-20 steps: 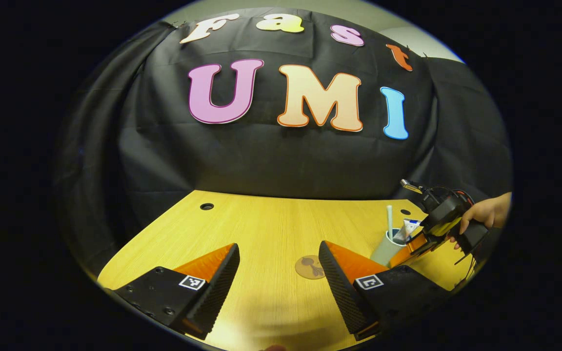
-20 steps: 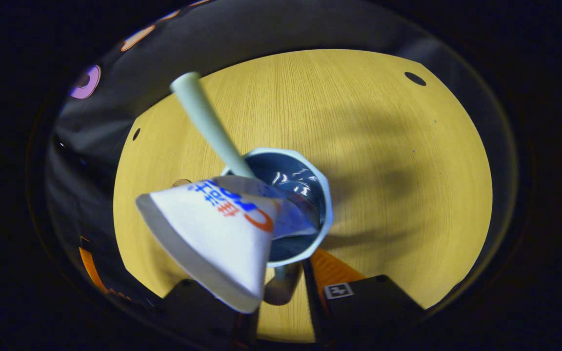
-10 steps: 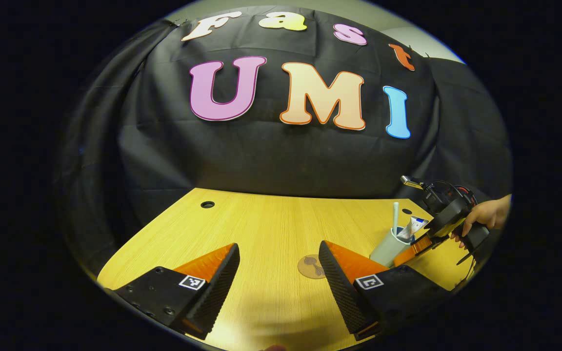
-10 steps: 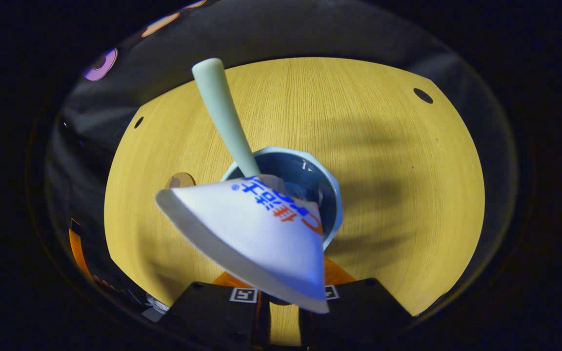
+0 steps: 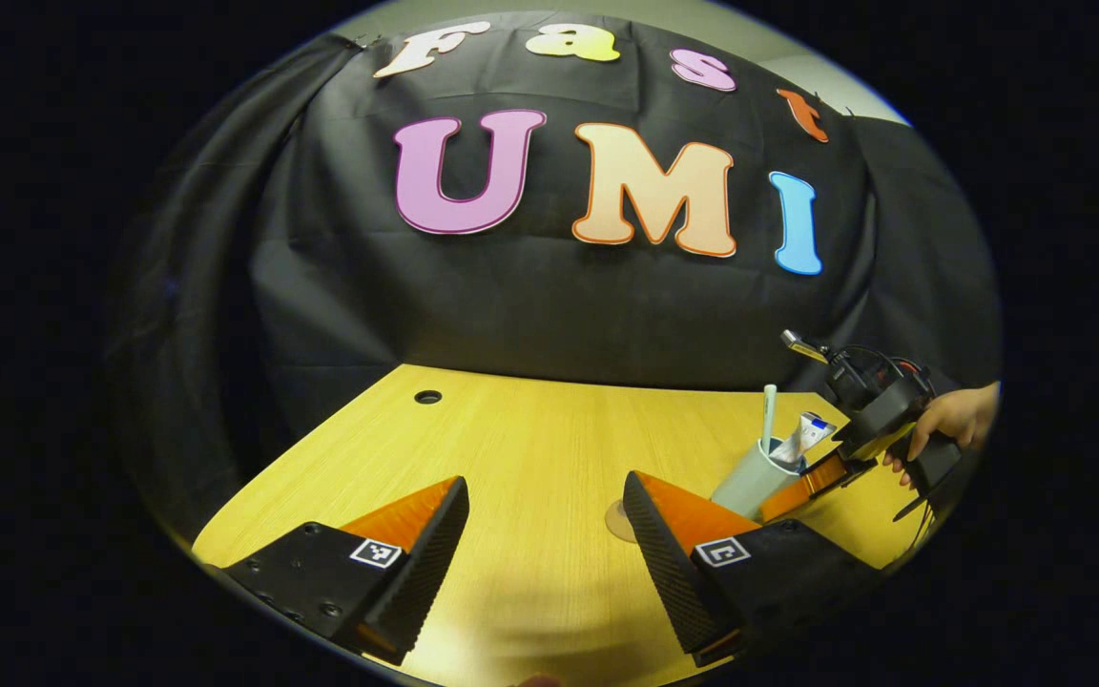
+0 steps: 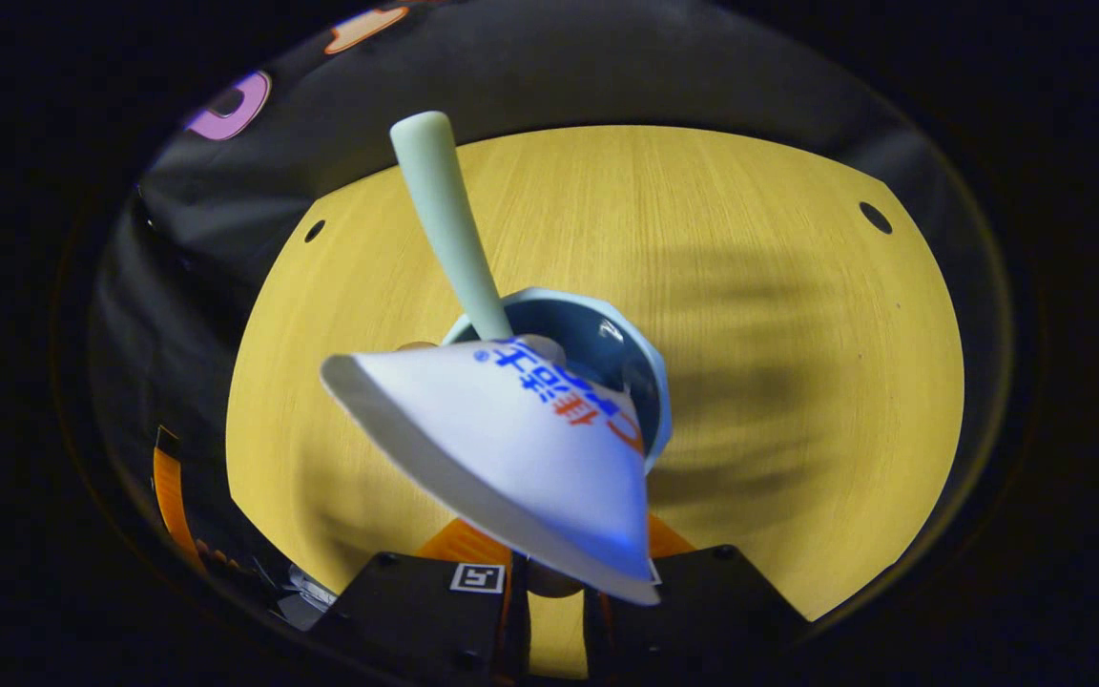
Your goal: Put the toothbrush and toothpaste on the desktop into the cup, then pick up the cup and place it on the coaster on the desktop.
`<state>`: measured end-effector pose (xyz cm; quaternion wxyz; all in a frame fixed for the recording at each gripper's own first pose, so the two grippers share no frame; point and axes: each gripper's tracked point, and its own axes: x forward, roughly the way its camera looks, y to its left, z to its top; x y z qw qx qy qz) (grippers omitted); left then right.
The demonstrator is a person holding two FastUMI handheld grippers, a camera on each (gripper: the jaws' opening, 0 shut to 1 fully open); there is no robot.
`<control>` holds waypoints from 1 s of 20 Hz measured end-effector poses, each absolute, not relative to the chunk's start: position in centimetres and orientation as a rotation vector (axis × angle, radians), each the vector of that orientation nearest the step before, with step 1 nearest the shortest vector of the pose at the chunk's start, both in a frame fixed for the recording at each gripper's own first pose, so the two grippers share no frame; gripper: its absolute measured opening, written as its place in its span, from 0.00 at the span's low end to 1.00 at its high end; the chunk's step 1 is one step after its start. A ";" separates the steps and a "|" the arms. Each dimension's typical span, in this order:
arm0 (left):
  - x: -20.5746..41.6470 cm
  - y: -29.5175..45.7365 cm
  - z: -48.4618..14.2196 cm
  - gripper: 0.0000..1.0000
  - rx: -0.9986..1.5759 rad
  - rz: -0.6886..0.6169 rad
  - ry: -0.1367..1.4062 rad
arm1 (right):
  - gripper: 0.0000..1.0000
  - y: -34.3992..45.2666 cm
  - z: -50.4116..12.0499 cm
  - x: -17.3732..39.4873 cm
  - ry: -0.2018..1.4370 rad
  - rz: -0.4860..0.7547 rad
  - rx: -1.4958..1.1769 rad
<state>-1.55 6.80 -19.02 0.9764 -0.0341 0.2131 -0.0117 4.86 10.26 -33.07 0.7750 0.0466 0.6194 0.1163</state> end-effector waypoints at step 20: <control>-1.9 12.7 -20.4 0.95 -0.090 0.089 0.453 | 0.19 19.8 -32.9 6.5 1.359 0.422 -0.139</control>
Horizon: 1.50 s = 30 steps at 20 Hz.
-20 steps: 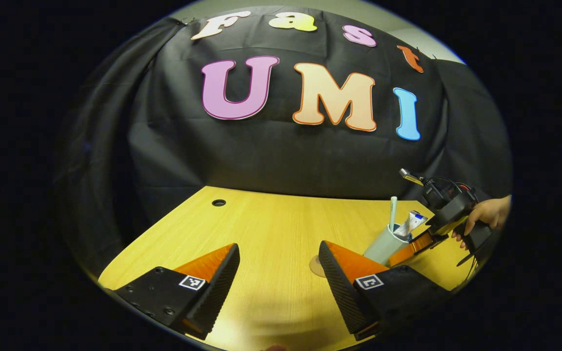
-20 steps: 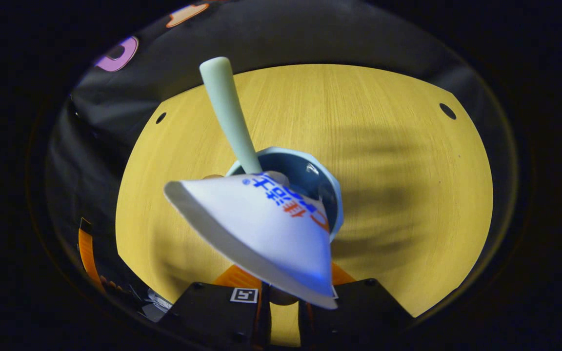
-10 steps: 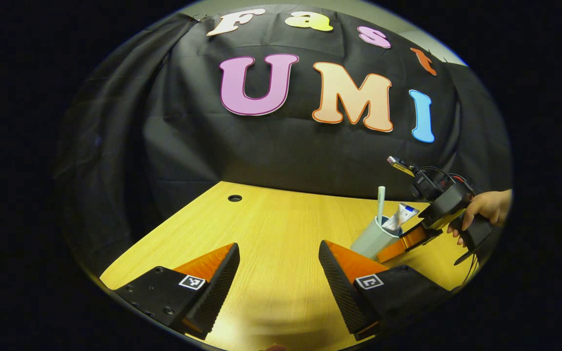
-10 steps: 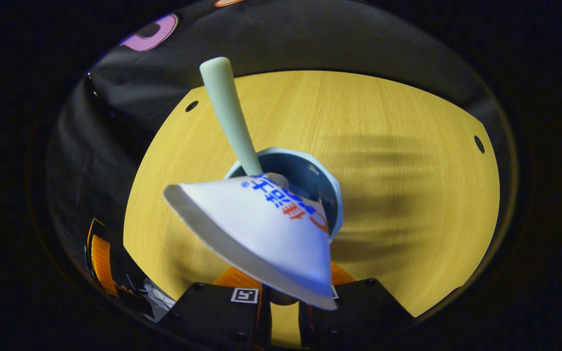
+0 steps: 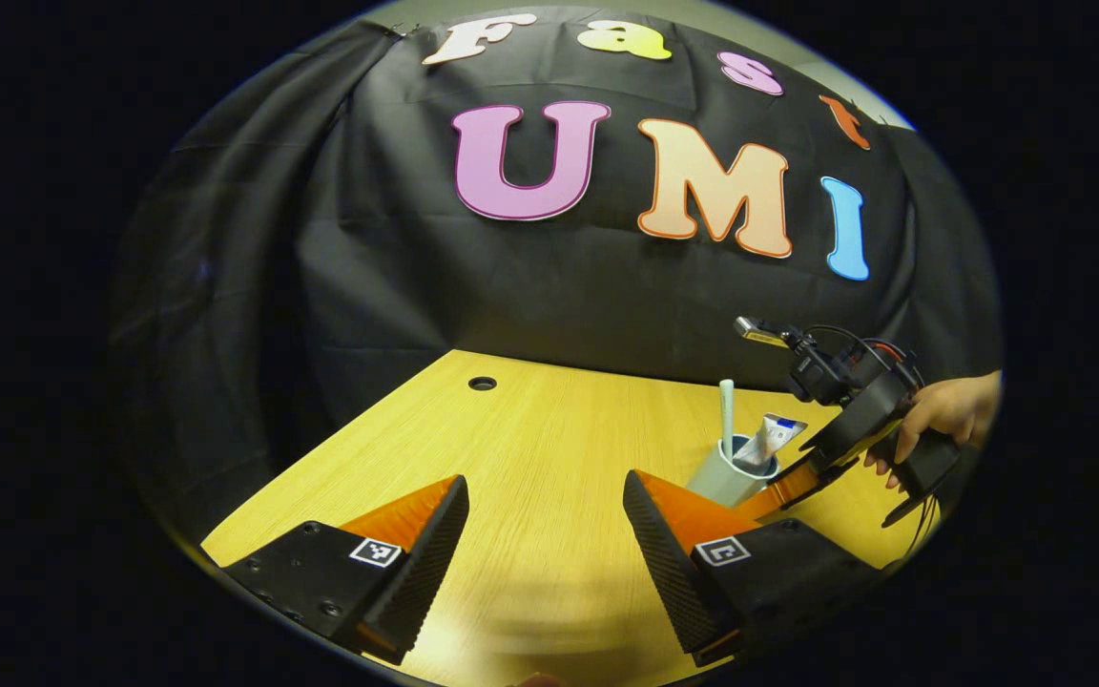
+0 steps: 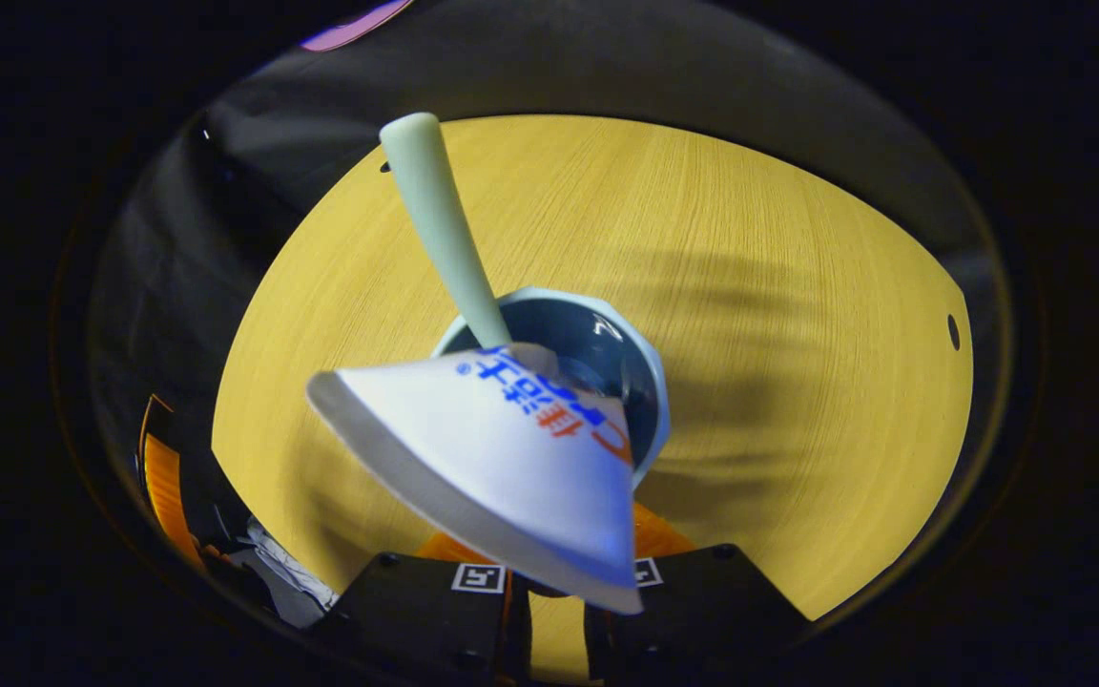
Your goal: Put the toothbrush and toothpaste on the desktop into the cup, then pick up the cup and place it on the coaster on the desktop.
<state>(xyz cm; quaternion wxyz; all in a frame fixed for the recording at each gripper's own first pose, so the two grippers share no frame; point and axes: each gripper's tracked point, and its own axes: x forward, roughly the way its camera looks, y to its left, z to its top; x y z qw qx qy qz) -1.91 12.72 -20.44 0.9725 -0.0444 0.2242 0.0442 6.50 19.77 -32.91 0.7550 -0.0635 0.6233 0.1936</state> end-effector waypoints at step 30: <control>0.3 -6.5 -10.3 0.95 -0.025 -0.055 0.248 | 0.99 0.8 -9.4 5.5 0.371 0.261 0.013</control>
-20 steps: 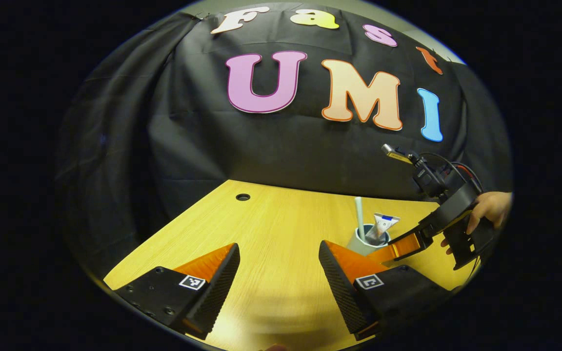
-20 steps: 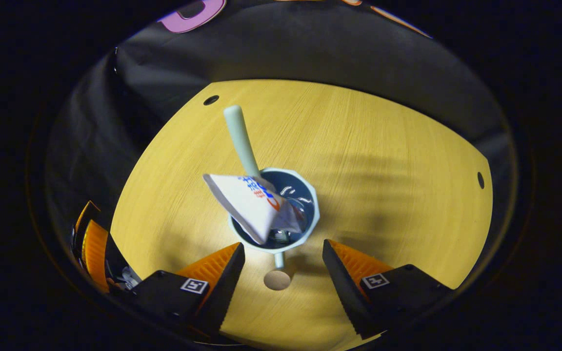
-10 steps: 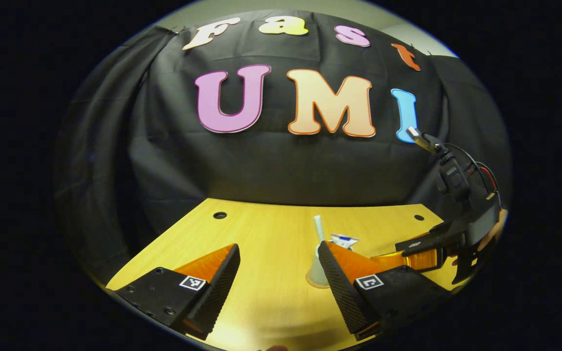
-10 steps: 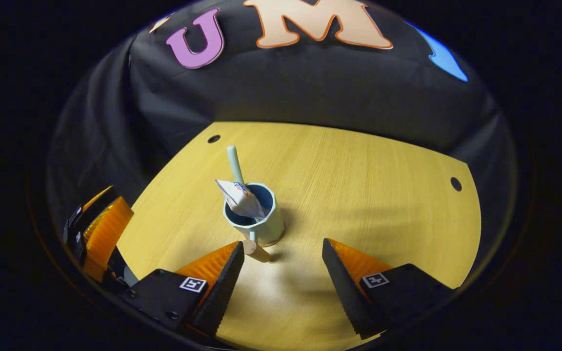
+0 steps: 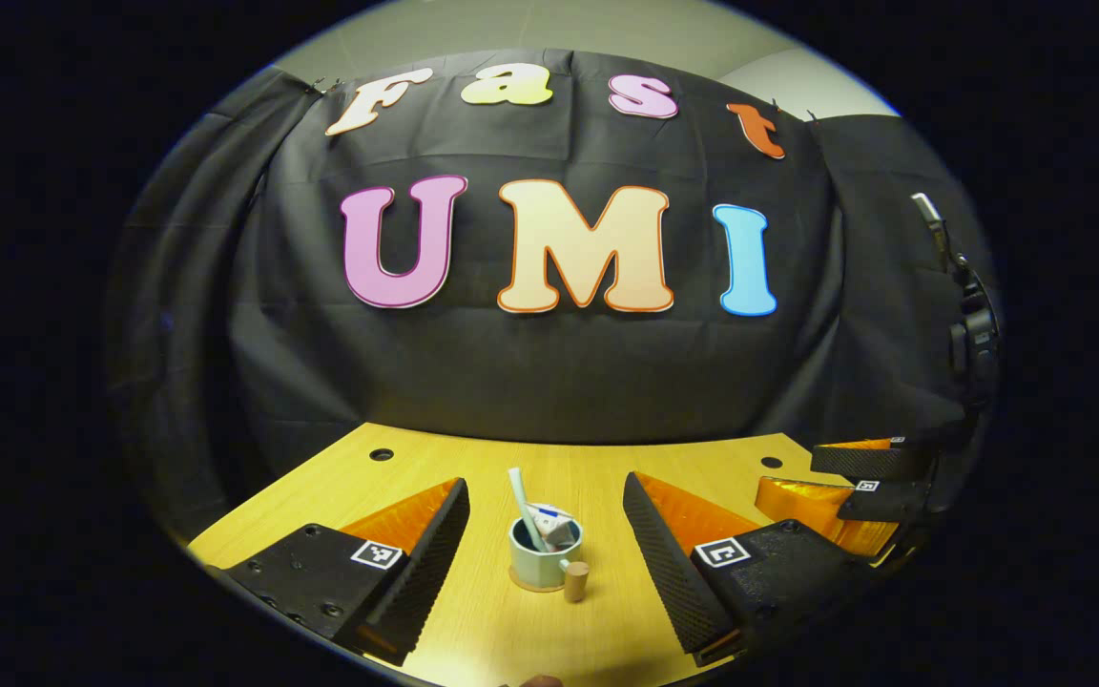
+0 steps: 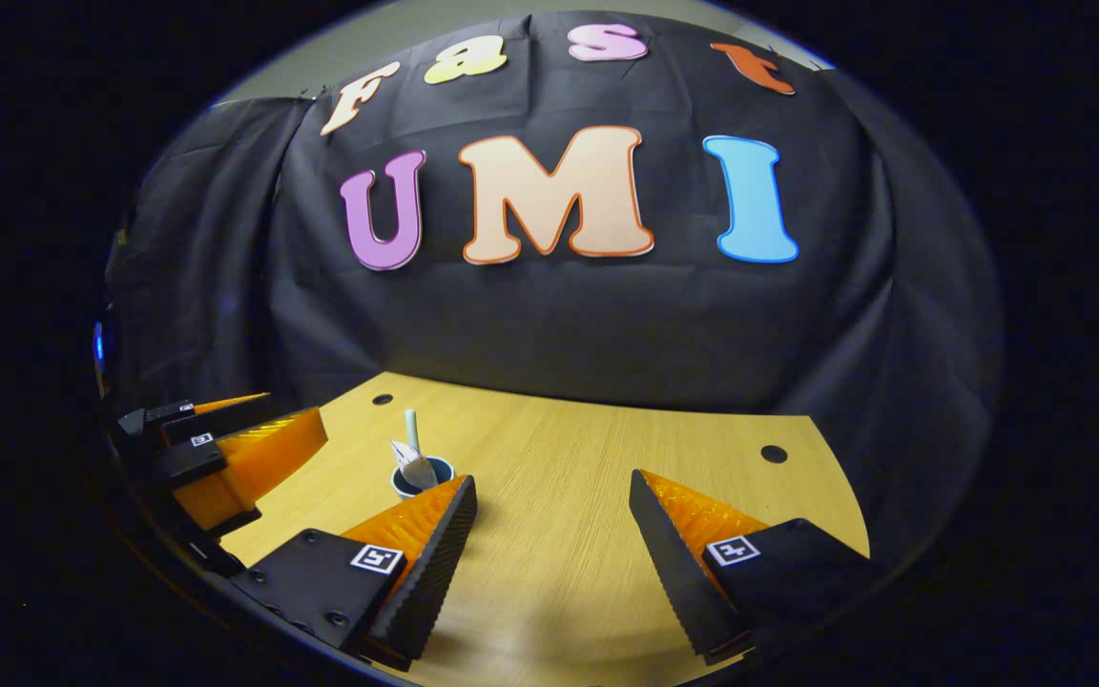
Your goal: Put the toothbrush and toothpaste on the desktop into the cup, then pick up the cup and place it on the coaster on the desktop.
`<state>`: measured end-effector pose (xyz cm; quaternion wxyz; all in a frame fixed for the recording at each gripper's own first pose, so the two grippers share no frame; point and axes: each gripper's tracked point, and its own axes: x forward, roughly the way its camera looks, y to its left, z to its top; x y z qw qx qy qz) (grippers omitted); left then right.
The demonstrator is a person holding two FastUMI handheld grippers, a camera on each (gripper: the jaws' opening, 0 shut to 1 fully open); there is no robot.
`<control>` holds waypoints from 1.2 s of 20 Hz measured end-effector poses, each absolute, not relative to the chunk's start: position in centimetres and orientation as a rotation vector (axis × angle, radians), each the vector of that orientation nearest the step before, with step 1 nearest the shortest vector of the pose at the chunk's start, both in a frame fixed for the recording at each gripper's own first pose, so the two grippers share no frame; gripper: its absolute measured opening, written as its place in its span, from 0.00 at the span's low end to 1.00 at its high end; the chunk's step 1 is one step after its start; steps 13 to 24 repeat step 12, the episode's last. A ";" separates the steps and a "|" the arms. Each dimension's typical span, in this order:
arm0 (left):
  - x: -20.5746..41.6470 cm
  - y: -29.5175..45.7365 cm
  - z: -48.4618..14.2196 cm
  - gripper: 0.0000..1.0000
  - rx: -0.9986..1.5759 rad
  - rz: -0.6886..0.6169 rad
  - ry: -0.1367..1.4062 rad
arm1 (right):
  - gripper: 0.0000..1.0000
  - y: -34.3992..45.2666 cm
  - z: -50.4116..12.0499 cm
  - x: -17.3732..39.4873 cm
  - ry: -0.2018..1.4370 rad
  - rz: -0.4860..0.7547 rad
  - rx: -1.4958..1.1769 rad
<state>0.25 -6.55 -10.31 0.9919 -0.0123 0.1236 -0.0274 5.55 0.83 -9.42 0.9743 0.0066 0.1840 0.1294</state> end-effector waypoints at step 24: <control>-1.9 -9.7 -1.5 0.94 -0.020 -0.154 0.063 | 0.98 -6.0 -1.5 1.4 0.142 0.017 0.094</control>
